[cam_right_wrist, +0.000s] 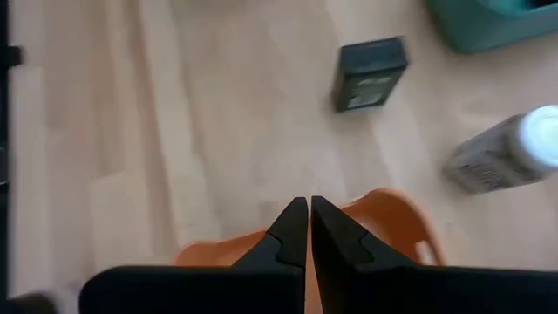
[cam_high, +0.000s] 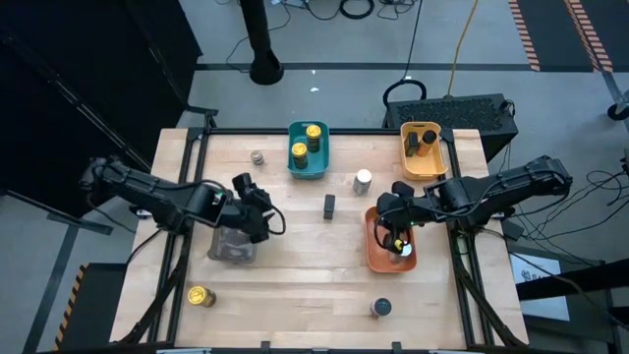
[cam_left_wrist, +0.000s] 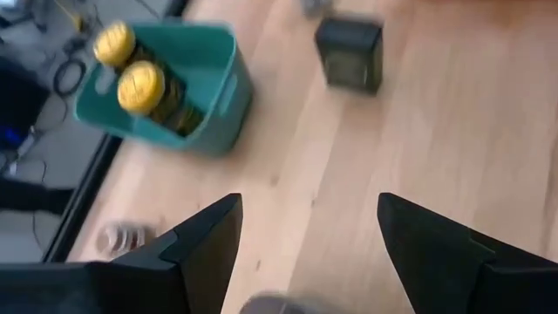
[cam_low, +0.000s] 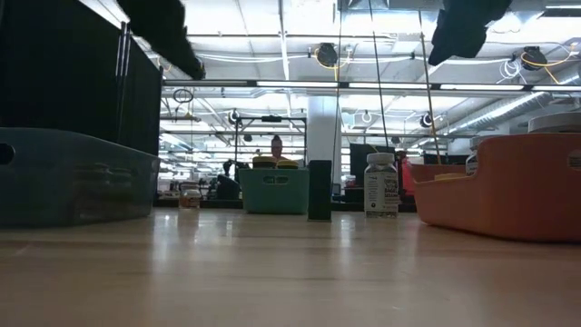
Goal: Sort spices by type
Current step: Put the black seasoning bottle into the yellow bin
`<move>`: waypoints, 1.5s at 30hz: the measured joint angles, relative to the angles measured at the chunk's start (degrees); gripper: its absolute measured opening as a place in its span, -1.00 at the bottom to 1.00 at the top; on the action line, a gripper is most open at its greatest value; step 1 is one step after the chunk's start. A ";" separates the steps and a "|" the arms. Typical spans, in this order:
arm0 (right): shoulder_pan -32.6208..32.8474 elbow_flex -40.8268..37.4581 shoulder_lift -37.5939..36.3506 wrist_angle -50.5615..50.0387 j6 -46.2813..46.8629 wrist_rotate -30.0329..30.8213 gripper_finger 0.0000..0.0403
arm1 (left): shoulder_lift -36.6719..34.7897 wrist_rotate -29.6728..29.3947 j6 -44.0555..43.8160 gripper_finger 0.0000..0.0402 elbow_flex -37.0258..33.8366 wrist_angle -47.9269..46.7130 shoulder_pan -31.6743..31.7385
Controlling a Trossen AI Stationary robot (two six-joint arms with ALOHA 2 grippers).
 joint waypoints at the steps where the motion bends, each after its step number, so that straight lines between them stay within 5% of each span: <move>1: 0.00 0.00 0.00 0.00 -0.14 1.23 -1.00 | 0.00 0.45 -0.17 0.37 0.00 -1.45 0.52; 11: 0.00 0.00 0.00 0.85 -3.17 3.75 -1.00 | 0.00 8.77 -1.04 0.37 0.00 -10.58 9.84; 18: -0.02 0.01 0.00 4.10 -4.60 12.84 -1.00 | 0.00 16.38 0.46 0.37 0.02 -11.41 15.46; 24: 0.00 0.00 0.00 3.77 -4.72 13.72 -1.00 | 0.00 37.18 -15.35 0.37 0.02 -22.96 10.71; 30: 0.00 0.00 1.12 4.79 -6.03 14.96 -1.00 | 0.00 48.76 -30.38 0.37 0.41 -29.16 -1.04; 38: 0.00 0.02 2.47 6.32 -7.60 14.28 -1.00 | 0.00 45.29 -42.69 0.37 4.25 -25.25 -13.86; 45: 4.08 0.02 2.43 8.85 -8.10 4.09 -1.00 | 0.00 35.69 -45.35 0.37 4.28 -20.25 -19.73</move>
